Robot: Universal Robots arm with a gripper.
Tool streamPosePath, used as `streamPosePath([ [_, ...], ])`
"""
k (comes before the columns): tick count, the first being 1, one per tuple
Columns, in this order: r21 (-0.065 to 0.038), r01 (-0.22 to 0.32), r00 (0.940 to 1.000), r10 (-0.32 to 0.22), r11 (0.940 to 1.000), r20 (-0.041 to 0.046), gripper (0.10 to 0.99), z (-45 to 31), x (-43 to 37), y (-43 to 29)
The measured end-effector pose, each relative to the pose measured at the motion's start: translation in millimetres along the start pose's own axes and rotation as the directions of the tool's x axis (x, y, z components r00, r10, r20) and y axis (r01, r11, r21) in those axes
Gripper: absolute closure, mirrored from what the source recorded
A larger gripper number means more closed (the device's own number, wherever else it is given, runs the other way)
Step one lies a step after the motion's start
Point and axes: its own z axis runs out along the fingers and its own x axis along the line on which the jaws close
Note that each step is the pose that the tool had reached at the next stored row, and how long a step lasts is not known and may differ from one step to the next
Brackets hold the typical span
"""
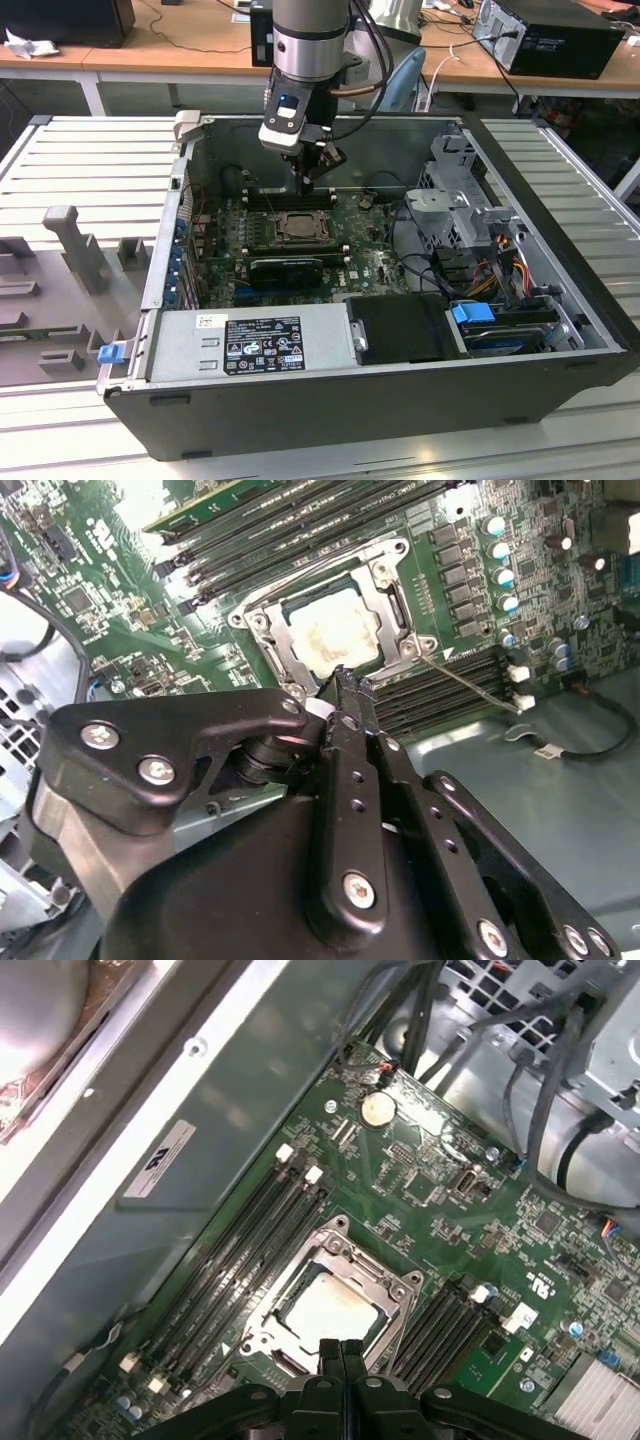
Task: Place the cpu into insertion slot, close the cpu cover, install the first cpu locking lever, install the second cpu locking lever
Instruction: 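Install the first cpu locking lever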
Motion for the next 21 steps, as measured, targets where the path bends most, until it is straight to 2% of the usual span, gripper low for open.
streamPosePath([
  [9, 0.000, 0.079, 0.9969, -0.079, 0.9969, -0.0018, 0.980, 0.0, 0.0, 0.0],
  [13, 0.000, 0.142, 0.9898, -0.142, 0.9899, -0.0032, 0.980, 0.0, 0.0, 0.0],
  [16, -0.001, 0.169, 0.9856, -0.169, 0.9856, -0.0038, 0.980, 0.0, 0.0, 0.0],
  [17, -0.001, 0.201, 0.9795, -0.201, 0.9795, -0.0046, 0.980, 0.0, 0.0, 0.0],
  [18, -0.001, 0.245, 0.9694, -0.245, 0.9694, -0.0056, 0.980, 0.0, 0.0, 0.0],
  [21, -0.001, 0.274, 0.9617, -0.274, 0.9618, -0.0062, 0.980, 0.0, 0.0, 0.0],
])
